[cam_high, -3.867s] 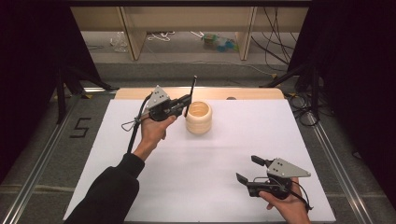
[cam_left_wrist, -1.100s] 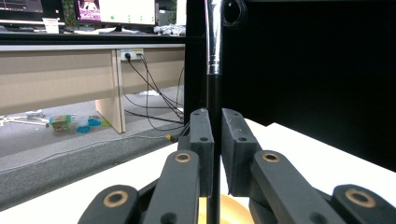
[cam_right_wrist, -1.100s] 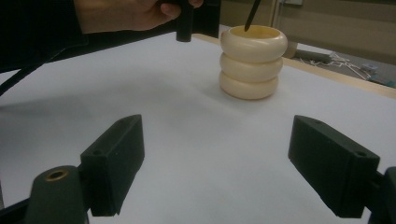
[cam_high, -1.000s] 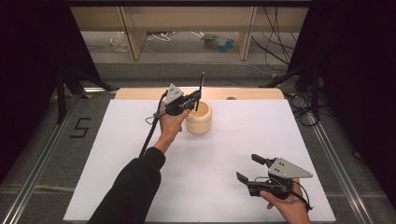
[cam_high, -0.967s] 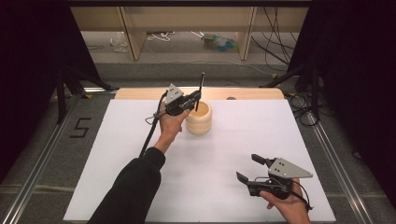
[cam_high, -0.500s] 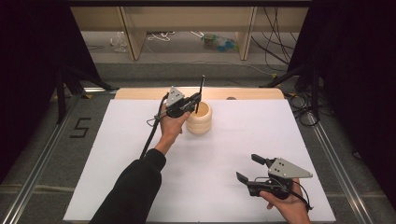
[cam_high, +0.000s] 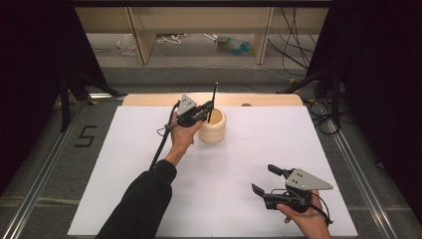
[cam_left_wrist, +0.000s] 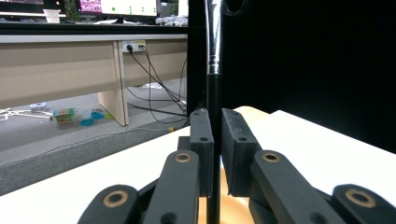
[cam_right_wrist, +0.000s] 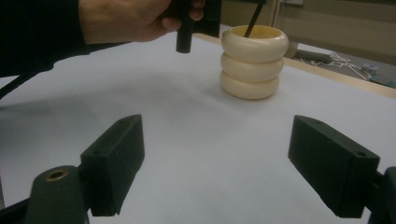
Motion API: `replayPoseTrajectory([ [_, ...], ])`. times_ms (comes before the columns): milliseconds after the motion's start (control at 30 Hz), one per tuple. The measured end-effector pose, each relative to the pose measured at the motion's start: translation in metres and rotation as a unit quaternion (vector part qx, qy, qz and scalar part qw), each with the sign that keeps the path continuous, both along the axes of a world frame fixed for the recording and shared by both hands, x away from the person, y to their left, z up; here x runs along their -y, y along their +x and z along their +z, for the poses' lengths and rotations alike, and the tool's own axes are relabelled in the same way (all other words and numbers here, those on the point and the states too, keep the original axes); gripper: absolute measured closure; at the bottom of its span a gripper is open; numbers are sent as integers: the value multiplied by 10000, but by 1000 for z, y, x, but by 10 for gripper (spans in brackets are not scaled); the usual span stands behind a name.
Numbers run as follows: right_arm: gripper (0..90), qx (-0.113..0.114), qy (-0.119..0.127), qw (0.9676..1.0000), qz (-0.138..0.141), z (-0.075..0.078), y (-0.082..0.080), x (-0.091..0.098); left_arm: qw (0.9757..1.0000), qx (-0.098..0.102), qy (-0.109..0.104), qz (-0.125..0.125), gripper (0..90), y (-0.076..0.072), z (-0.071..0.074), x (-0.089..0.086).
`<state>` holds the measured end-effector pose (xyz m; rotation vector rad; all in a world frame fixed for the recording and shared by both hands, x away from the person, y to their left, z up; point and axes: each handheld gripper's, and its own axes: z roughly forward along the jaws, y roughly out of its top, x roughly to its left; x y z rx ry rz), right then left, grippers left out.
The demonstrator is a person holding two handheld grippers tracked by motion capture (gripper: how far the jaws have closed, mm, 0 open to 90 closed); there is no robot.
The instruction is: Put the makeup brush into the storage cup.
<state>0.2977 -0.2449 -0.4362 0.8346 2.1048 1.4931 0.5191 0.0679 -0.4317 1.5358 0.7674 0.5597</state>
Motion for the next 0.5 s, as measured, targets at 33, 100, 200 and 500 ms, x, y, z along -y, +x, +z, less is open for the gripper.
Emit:
replayPoseTrajectory([
  [33,196,49,-14,10000,4,0,1,0,10000,7,10,-9,835,0,0,0],
  [100,197,17,1,10000,2,0,0,0,10000,13,47,-25,835,0,-1,0],
  [200,197,-34,12,10000,0,0,0,0,10000,-19,18,-18,835,0,-3,1],
  [500,197,33,-13,10000,9,0,0,1,10000,-53,66,-17,835,0,-7,0],
])
